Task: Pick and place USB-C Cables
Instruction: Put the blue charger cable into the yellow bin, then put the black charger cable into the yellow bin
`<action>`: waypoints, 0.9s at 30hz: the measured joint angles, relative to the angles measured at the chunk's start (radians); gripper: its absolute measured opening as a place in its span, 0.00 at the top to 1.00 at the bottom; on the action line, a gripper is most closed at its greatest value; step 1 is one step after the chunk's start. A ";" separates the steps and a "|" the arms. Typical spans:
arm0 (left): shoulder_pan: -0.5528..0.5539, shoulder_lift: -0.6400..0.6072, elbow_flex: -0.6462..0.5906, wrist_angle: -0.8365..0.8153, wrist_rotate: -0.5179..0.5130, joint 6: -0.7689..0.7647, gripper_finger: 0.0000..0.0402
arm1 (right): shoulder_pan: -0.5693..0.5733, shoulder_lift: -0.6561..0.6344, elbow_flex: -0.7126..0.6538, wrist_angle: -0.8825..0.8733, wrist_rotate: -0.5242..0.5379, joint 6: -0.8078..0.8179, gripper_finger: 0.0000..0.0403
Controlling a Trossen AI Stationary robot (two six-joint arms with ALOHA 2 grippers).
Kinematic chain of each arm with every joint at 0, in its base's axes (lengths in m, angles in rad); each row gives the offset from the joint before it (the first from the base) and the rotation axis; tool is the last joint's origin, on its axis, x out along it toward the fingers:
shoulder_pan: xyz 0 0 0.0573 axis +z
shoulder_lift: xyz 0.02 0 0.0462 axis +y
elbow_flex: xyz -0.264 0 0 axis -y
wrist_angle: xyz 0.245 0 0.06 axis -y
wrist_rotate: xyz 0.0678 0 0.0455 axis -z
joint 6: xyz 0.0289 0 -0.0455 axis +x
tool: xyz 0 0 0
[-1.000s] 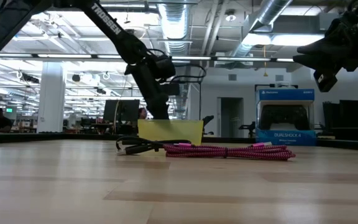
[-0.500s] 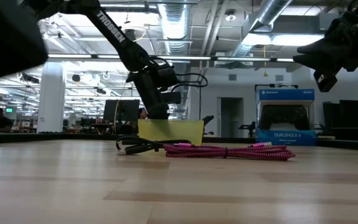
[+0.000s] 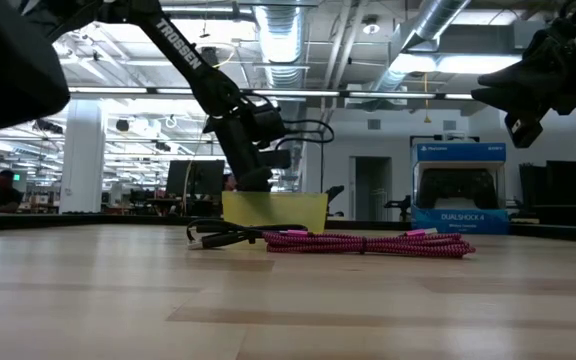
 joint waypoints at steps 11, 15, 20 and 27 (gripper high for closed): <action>-0.003 0.000 -0.002 0.011 -0.065 -0.003 0.71 | 0.000 0.000 0.000 0.000 0.000 0.000 0.71; -0.002 0.003 0.019 -0.001 -0.067 -0.003 0.64 | 0.000 0.000 0.000 0.000 0.000 0.000 0.71; -0.002 0.007 0.061 -0.026 -0.069 -0.012 0.57 | 0.000 0.000 0.000 0.000 0.000 0.000 0.71; -0.002 0.007 0.148 -0.124 -0.065 -0.011 0.56 | 0.000 0.000 0.000 0.000 0.000 0.000 0.71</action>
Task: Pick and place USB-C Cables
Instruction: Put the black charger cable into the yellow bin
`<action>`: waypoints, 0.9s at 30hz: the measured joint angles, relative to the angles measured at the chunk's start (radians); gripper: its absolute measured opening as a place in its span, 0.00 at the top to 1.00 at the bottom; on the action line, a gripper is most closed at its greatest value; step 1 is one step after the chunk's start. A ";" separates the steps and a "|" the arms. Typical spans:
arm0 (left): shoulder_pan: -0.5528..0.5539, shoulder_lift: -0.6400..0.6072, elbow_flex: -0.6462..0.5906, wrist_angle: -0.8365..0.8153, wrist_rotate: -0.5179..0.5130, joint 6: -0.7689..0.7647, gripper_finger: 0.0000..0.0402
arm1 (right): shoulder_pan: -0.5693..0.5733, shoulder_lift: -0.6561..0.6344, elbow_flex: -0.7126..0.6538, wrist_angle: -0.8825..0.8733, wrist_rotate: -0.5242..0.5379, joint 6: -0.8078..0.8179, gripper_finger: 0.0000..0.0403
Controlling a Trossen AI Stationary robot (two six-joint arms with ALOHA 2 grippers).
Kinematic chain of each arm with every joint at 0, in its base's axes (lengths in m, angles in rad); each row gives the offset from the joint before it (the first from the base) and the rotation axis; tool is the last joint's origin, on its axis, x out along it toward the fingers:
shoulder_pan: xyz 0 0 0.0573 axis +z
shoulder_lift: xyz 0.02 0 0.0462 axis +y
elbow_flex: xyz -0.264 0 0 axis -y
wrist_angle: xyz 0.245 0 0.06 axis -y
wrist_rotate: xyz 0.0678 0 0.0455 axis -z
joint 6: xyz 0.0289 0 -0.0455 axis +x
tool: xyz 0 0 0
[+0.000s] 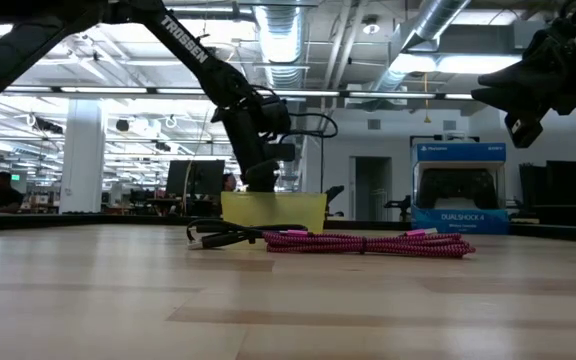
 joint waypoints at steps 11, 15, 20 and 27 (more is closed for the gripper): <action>-0.007 -0.047 0.142 -0.167 0.000 0.011 0.56 | 0.000 0.000 0.000 0.000 0.000 0.000 0.71; -0.016 -0.101 0.164 -0.161 -0.001 0.012 0.56 | 0.000 0.000 0.000 0.000 0.000 0.000 0.71; -0.019 -0.182 0.177 -0.135 -0.010 0.011 0.56 | 0.000 0.000 0.000 0.000 0.000 0.000 0.71; -0.013 -0.265 0.178 -0.007 0.005 -0.039 0.56 | 0.000 0.000 0.000 0.000 0.000 0.000 0.71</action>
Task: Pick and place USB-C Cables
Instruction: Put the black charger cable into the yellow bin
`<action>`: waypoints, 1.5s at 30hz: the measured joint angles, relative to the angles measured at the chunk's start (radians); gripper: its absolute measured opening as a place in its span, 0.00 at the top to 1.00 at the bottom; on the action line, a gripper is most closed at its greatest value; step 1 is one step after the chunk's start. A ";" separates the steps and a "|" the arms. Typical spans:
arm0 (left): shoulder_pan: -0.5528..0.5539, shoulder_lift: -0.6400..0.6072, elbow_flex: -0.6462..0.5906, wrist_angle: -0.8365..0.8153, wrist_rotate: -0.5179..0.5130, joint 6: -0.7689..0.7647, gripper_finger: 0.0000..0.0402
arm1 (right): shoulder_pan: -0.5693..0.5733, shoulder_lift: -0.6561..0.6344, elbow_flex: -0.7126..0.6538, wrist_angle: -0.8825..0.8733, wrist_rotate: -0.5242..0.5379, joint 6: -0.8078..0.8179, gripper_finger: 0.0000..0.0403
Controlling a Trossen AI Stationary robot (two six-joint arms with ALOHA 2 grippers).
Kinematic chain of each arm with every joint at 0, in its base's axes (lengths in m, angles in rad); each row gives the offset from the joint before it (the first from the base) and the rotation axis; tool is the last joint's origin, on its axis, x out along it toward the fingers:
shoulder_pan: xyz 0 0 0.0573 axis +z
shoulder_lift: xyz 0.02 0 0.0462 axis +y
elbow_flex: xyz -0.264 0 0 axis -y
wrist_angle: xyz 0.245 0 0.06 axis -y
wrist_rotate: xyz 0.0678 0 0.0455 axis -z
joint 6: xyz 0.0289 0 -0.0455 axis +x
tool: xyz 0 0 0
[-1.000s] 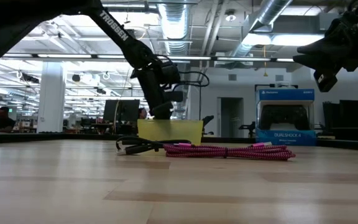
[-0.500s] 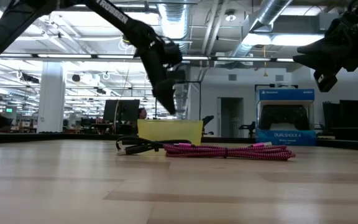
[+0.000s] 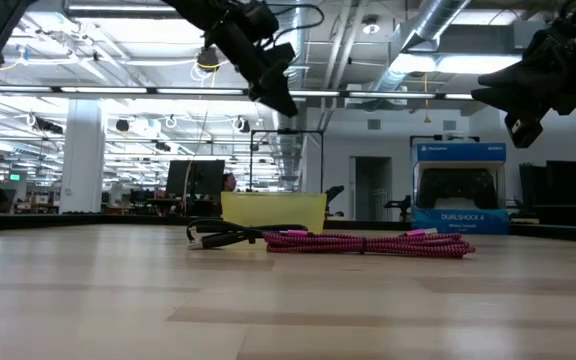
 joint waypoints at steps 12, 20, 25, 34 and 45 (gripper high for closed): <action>-0.037 -0.008 -0.044 0.357 0.145 -0.102 0.96 | 0.002 0.000 0.000 0.000 0.000 0.026 0.71; -0.058 -0.171 -0.349 0.757 0.114 -0.159 1.00 | 0.002 0.000 0.000 0.000 -0.001 0.027 0.71; -0.048 -0.362 -0.623 0.915 0.029 -0.169 1.00 | 0.002 0.000 0.000 0.000 -0.001 0.027 0.71; -0.062 -0.463 -0.789 0.939 0.071 -0.230 1.00 | 0.000 0.000 0.000 0.000 -0.001 0.027 0.71; -0.298 -0.441 -1.009 1.225 0.008 -0.303 1.00 | 0.000 0.000 0.000 0.000 0.000 0.021 0.71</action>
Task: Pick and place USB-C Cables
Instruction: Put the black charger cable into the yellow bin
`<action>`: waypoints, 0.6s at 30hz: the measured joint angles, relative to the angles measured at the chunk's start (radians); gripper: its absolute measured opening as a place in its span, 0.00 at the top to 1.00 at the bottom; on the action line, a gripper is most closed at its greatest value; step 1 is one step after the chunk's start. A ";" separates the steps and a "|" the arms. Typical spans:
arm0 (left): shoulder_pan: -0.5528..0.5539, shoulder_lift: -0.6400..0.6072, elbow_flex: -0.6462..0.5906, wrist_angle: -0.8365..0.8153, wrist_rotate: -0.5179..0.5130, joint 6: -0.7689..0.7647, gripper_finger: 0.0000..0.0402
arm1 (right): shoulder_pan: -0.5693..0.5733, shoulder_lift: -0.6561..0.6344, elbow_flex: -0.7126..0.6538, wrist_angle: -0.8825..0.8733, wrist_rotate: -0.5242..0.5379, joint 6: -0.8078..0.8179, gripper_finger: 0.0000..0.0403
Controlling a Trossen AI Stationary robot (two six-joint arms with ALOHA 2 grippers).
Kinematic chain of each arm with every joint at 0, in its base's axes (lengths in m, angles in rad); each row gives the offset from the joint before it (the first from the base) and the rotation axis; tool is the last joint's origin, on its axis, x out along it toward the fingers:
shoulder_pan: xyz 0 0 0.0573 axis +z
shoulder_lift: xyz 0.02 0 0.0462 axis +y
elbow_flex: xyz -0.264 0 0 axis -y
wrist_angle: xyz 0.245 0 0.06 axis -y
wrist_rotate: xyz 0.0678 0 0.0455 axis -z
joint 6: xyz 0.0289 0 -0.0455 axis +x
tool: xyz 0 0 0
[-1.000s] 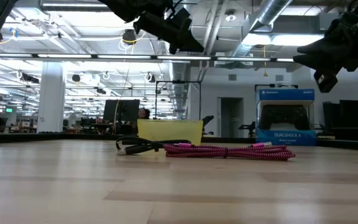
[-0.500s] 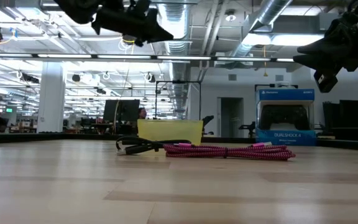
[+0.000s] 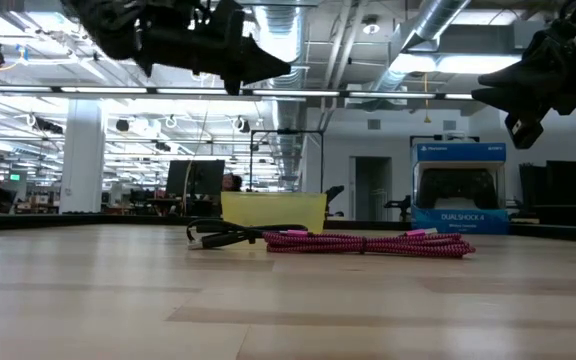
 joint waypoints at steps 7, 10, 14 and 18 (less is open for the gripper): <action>-0.232 0.000 -0.106 0.169 -0.144 -0.033 1.00 | 0.000 0.000 0.000 0.000 0.000 -0.004 0.71; -0.329 0.000 -0.106 0.177 -0.194 -0.026 1.00 | 0.000 0.000 0.000 0.000 0.000 -0.011 0.71; -0.416 0.000 -0.106 0.158 -0.308 -0.013 1.00 | 0.000 0.000 0.000 0.000 0.000 -0.022 0.71; -0.438 0.000 -0.106 0.122 -0.346 -0.013 1.00 | 0.000 0.000 0.000 0.000 0.000 -0.022 0.71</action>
